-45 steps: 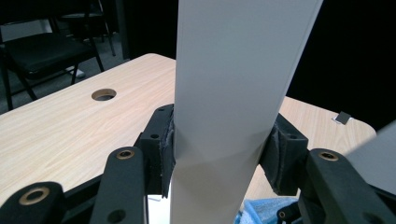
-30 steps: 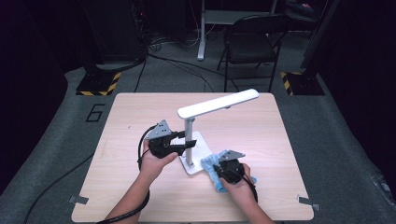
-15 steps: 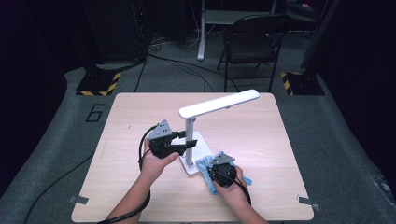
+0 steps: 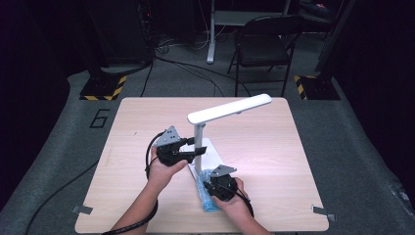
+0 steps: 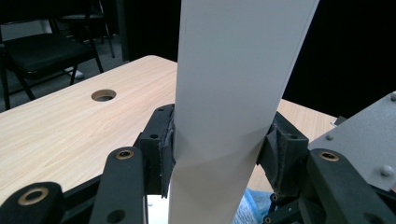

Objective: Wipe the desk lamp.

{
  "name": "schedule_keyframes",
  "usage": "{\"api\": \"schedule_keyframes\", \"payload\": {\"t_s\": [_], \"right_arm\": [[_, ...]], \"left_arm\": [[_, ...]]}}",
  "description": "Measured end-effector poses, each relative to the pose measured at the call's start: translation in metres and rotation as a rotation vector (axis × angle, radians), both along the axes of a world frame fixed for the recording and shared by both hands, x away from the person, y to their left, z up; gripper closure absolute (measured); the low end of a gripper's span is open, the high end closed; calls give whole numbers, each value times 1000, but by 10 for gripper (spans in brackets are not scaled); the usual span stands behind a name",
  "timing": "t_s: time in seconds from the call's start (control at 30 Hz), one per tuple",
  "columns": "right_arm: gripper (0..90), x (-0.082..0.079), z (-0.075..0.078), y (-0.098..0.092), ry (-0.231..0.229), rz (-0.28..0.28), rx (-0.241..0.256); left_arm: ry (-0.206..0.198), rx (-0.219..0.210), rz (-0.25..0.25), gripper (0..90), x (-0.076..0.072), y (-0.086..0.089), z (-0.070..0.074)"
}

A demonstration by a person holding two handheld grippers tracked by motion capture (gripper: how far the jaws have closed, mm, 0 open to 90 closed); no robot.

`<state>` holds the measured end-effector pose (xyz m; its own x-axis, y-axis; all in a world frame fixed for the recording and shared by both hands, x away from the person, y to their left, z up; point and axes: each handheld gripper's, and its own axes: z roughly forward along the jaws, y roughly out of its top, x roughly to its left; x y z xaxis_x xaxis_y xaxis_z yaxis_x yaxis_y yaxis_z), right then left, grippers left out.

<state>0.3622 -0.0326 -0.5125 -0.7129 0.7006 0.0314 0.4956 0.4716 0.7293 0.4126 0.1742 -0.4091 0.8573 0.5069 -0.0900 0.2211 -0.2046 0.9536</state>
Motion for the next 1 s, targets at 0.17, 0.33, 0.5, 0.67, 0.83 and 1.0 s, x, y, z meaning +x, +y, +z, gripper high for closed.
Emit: {"api": "schedule_keyframes", "payload": {"t_s": [0.17,0.33,0.5,0.67,0.83,1.0], "right_arm": [[733,3,-2,-5,-1,39,12],[735,9,-3,-19,-8,17,5],[728,20,-1,-41,17,-77,13],[706,35,-1,-62,39,-156,51],[701,35,1,-68,33,-177,47],[698,32,3,-71,20,-185,60]], "left_arm": [[0,-7,-10,511,1,2,-1],[2,-9,-10,511,0,3,-1],[-1,-11,-7,511,0,4,-1],[-3,-11,-8,511,1,4,-1],[0,-10,-11,510,1,4,-1],[-3,-5,-16,509,-1,3,0]]}}
